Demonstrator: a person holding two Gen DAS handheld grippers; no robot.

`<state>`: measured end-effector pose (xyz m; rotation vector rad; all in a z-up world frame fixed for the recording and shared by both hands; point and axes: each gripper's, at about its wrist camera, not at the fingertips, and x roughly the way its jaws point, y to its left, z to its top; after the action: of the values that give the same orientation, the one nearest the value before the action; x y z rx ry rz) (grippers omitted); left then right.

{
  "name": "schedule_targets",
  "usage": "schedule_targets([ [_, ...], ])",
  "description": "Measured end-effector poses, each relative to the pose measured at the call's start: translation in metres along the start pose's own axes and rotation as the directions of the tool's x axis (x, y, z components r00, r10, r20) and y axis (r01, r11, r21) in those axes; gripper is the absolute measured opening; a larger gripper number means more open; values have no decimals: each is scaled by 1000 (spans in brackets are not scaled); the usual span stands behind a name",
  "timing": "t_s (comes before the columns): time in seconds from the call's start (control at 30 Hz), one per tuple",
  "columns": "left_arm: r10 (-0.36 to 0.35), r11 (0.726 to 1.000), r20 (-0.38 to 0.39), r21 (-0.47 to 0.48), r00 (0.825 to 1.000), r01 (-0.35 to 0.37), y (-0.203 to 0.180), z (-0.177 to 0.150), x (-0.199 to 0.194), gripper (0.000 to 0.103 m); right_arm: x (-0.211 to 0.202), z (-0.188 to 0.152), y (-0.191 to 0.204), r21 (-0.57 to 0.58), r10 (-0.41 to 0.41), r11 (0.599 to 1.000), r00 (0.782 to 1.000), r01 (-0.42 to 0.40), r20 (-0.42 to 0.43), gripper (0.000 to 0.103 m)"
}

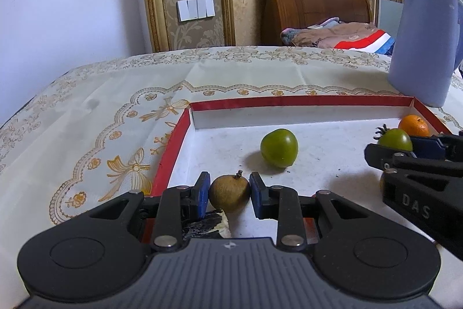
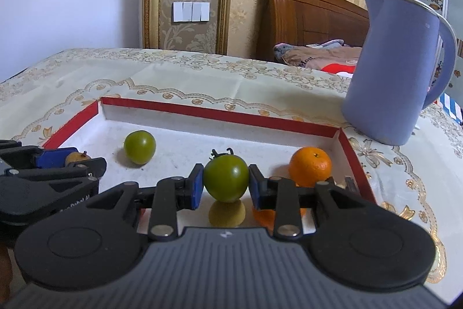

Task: Organize fruits
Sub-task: 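Carry the brown pear and green tomato over the red box with both tools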

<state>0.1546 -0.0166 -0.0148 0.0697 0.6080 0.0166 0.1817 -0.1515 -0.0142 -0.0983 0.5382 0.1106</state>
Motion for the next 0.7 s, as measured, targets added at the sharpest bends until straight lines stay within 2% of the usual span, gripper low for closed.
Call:
schedule_targets([
  [0.1, -3, 1000, 3, -13, 1000, 3, 2, -1, 0, 29, 2, 0, 4, -28, 19, 999, 1000, -19, 1, 31],
  [0.27, 1, 999, 2, -32, 1000, -1, 5, 0, 1, 29, 13, -1, -2, 7, -9, 1000, 999, 9, -46, 30],
  [0.4, 10, 1000, 7, -30, 1000, -10, 3, -1, 2, 29, 15, -1, -6, 35, -1, 999, 999, 3, -50, 30],
  [0.57, -23, 999, 18, -26, 1000, 24, 2, -1, 2, 29, 24, 3, -4, 27, -36, 999, 998, 37, -60, 30],
  [0.7, -14, 1000, 22, -14, 1000, 14, 1, -1, 4, 29, 32, 7, -4, 13, -45, 999, 997, 46, -69, 28],
])
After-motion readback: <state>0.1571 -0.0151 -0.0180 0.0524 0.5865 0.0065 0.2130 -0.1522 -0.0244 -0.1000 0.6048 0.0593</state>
